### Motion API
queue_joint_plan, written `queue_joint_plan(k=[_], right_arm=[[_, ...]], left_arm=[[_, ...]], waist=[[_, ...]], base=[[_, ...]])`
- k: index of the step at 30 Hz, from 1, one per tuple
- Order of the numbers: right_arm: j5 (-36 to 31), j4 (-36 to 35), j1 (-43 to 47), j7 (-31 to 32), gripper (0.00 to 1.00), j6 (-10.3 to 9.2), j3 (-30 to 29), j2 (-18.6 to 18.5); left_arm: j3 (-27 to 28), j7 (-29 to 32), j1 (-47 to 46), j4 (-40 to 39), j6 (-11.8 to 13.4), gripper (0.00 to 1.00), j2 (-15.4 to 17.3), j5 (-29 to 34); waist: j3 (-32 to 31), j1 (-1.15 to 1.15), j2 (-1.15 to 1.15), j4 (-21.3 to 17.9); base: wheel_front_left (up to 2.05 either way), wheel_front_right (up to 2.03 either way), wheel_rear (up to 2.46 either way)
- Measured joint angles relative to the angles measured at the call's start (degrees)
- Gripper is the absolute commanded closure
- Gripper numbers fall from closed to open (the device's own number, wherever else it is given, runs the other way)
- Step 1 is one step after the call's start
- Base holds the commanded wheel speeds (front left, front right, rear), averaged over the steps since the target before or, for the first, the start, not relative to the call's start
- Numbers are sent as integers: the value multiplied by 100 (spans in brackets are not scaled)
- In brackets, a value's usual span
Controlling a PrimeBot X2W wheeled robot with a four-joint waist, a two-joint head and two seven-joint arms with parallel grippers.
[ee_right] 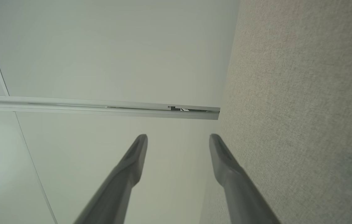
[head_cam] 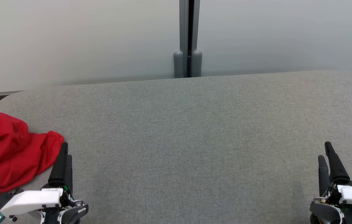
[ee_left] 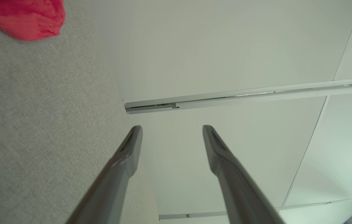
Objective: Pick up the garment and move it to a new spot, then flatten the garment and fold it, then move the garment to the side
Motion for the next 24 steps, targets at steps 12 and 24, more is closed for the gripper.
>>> queue_joint_plan(k=[12,24], right_arm=[[-1034,-158,-64,-335,0,0,163,-196],[-2613,-299,-72,-575,0,0,322,-238]], left_arm=[[-185,-320,-161,-104,0,0,102,1191],[-382,-571,-172,-185,10,0,174,2512]], waist=[[-15,0,0,12],[-32,0,0,15]], base=[[0,0,0],[0,0,0]])
